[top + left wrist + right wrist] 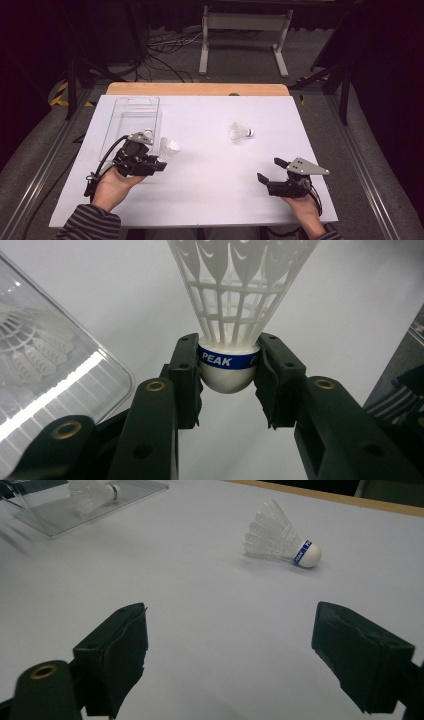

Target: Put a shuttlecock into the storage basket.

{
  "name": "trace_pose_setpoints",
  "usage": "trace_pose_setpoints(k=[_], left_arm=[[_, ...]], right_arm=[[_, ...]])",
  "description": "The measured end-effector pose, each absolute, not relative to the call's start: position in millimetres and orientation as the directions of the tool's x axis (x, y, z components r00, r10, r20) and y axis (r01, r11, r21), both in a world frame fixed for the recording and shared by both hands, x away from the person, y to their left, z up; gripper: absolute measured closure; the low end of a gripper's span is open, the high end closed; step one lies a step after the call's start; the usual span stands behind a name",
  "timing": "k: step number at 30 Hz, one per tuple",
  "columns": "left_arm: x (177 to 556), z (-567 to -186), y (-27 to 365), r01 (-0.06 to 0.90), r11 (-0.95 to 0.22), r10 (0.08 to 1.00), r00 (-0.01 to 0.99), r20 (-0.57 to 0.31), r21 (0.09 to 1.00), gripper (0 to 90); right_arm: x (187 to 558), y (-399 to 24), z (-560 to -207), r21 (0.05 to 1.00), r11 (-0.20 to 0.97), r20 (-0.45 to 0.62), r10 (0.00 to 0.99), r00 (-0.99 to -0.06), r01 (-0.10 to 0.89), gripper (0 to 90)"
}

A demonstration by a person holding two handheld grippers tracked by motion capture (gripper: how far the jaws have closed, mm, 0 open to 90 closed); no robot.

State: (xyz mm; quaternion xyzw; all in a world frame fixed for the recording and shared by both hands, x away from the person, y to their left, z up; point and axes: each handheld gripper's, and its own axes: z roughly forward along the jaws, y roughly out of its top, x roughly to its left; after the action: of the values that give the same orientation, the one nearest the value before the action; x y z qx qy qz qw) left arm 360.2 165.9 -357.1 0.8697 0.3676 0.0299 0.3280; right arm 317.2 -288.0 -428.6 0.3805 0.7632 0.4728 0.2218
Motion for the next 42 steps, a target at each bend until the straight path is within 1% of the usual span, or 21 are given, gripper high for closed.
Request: trace_pose_setpoints(k=[4, 16, 27, 42], left_arm=[[361, -353, 171, 0.624, -0.498, 0.667, 0.719, -0.194, 0.602, 64.8], [368, -342, 191, 0.649, -0.440, 0.703, 0.679, -0.212, 0.621, 64.8], [382, -336, 205, 0.675, -0.417, 0.744, 0.638, -0.198, 0.609, 64.8], [408, -342, 217, 0.733, -0.358, 0.808, 0.553, -0.202, 0.578, 64.7]], right_arm=[[317, -290, -432, 0.889, 0.236, 0.046, 0.806, -0.590, 0.392, 15.6], [317, -294, -435, 0.888, 0.204, 0.075, 0.821, -0.566, 0.413, 15.3], [317, -293, -435, 0.887, 0.207, 0.071, 0.821, -0.567, 0.412, 15.2], [317, -292, -436, 0.883, 0.219, 0.064, 0.820, -0.569, 0.415, 15.3]])
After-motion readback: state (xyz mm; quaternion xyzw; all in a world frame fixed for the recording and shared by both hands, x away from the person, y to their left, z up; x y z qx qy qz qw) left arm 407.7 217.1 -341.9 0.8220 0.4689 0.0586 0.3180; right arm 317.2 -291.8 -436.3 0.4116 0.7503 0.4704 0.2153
